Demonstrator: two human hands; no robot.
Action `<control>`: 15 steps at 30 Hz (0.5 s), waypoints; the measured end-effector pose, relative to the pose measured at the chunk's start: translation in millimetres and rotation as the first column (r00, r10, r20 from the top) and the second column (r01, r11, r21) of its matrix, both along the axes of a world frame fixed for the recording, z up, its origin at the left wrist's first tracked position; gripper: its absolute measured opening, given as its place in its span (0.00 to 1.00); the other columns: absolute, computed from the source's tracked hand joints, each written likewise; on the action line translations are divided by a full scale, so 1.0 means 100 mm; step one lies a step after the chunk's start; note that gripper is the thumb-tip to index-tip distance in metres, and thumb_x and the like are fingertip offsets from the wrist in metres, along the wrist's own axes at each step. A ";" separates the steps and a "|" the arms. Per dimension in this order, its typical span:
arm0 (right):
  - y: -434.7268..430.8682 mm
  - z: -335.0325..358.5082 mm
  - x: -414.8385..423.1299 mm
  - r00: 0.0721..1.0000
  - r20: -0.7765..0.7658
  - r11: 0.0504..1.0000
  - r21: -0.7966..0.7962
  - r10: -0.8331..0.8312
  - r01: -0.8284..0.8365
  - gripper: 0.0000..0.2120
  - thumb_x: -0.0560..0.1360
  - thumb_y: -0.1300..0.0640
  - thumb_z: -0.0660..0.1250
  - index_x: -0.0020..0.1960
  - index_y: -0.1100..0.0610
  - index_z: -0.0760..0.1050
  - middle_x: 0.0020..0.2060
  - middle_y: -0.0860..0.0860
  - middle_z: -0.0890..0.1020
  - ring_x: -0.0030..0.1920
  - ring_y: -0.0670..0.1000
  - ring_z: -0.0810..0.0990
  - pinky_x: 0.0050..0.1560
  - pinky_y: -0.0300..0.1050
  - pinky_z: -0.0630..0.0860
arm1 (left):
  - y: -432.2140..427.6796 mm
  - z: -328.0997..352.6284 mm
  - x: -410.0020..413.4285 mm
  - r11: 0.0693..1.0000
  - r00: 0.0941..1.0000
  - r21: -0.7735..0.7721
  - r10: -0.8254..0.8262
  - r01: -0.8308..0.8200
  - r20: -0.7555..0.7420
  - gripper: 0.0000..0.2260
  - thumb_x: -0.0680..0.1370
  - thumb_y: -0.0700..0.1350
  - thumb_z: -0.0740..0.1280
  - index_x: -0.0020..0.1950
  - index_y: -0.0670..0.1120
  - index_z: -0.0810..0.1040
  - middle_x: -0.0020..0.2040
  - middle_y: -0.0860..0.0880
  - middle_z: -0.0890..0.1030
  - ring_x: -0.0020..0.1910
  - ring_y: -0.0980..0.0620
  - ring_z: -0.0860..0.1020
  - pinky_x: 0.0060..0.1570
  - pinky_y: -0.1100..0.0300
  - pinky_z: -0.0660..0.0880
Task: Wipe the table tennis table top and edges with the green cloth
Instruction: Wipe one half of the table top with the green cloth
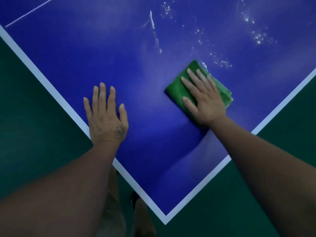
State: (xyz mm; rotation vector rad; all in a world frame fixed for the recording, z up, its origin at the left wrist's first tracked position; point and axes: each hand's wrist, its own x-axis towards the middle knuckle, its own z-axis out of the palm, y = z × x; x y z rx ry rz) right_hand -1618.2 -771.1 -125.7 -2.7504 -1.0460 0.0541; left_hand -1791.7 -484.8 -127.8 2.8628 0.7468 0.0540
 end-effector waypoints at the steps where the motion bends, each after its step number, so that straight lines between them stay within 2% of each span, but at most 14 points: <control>1: 0.05 0.00 0.10 1.000 0.007 1.000 -0.004 -0.019 0.019 0.29 0.88 0.41 0.58 0.86 0.49 0.63 0.87 0.50 0.60 0.88 0.55 0.55 0.86 0.63 0.54 | 0.00 -0.01 0.00 1.000 1.000 0.005 -0.001 0.001 0.006 0.29 0.89 0.56 0.50 0.88 0.46 0.58 0.89 0.45 0.53 0.88 0.47 0.48 0.86 0.38 0.45; 5: 0.14 -0.01 0.08 0.996 0.032 0.996 -0.031 -0.086 0.087 0.30 0.88 0.40 0.55 0.87 0.48 0.60 0.88 0.49 0.58 0.88 0.55 0.54 0.86 0.61 0.51 | 0.00 -0.03 -0.01 0.999 1.000 0.033 -0.002 0.002 0.013 0.28 0.89 0.56 0.51 0.88 0.47 0.58 0.89 0.46 0.54 0.88 0.47 0.49 0.86 0.38 0.47; 8: 0.21 0.02 -0.40 0.979 0.013 0.979 0.015 -0.203 0.202 0.31 0.87 0.40 0.58 0.87 0.51 0.62 0.87 0.52 0.59 0.88 0.56 0.55 0.86 0.63 0.53 | -0.01 -0.01 -0.01 1.000 1.000 0.028 0.000 0.000 -0.004 0.28 0.89 0.56 0.50 0.88 0.47 0.57 0.89 0.46 0.53 0.88 0.47 0.48 0.86 0.38 0.47; 10: 0.27 0.04 -0.93 0.975 -0.033 0.973 0.071 -0.219 0.220 0.31 0.87 0.41 0.61 0.86 0.51 0.64 0.87 0.52 0.60 0.87 0.57 0.55 0.85 0.65 0.54 | -0.02 0.02 0.00 1.000 1.000 0.017 0.000 0.000 -0.022 0.29 0.89 0.57 0.50 0.88 0.47 0.57 0.89 0.46 0.52 0.88 0.46 0.48 0.86 0.38 0.46; 12: 0.24 0.04 -1.53 0.985 -0.102 0.983 0.101 -0.143 0.153 0.31 0.86 0.40 0.62 0.86 0.50 0.63 0.87 0.50 0.59 0.88 0.56 0.54 0.84 0.68 0.55 | -0.01 0.04 0.00 1.000 0.999 0.009 0.004 -0.004 -0.033 0.29 0.88 0.57 0.49 0.88 0.46 0.56 0.89 0.46 0.51 0.88 0.46 0.47 0.86 0.38 0.45; 15: -0.12 0.03 -2.05 0.979 -0.168 0.994 0.029 0.113 -0.109 0.32 0.87 0.39 0.60 0.87 0.47 0.61 0.88 0.49 0.57 0.88 0.56 0.54 0.84 0.67 0.56 | -0.01 0.01 -0.01 1.000 0.999 0.008 0.010 -0.010 -0.051 0.30 0.88 0.58 0.48 0.88 0.47 0.55 0.89 0.46 0.50 0.88 0.46 0.46 0.86 0.38 0.45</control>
